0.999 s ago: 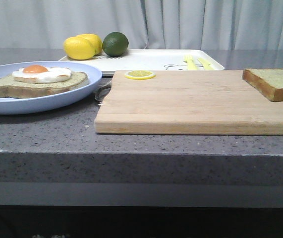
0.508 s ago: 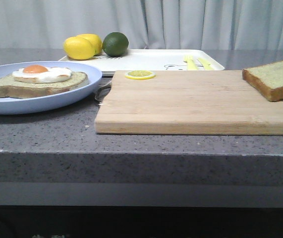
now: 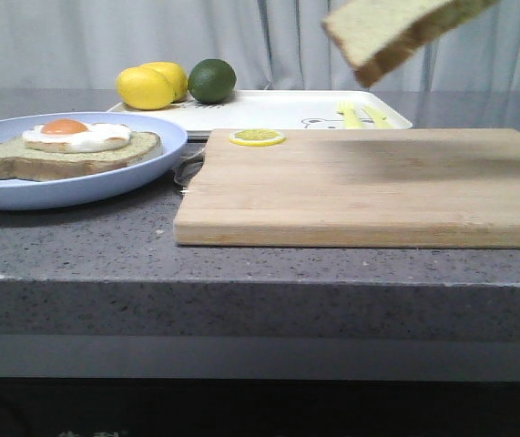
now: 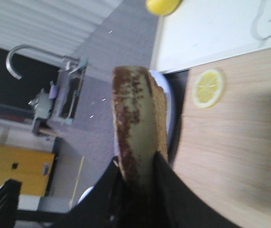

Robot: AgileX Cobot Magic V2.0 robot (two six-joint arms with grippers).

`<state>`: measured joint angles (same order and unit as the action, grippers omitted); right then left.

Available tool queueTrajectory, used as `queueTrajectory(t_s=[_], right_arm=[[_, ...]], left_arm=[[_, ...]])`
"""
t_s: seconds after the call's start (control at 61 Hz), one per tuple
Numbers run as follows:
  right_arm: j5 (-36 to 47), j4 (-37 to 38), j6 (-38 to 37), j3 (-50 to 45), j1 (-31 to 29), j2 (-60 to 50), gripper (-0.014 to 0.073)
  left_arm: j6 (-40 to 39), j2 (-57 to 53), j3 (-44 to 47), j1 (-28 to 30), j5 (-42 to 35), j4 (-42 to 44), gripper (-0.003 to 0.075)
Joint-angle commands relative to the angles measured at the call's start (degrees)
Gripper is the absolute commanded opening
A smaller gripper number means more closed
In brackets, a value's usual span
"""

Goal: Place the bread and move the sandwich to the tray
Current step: 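Lift the bread slice with the right gripper and carry it over the egg toast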

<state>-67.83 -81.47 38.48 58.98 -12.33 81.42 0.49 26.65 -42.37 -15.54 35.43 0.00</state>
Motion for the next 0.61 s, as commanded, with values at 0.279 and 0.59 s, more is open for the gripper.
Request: queueTrajectory(t_s=[0.279,0.59], right_arm=[[30.81,-25.00,2.12,1.17,33.08,-0.72,0.0122],[42.48,-29.08,1.31,15.16,45.01,9.60,0.0122]], left_arm=[[-0.08,0.79,-1.70,-0.56,-4.96,0.00,0.0473],[-0.08,0.79,-1.70,-0.56,-4.96,0.00,0.0473]])
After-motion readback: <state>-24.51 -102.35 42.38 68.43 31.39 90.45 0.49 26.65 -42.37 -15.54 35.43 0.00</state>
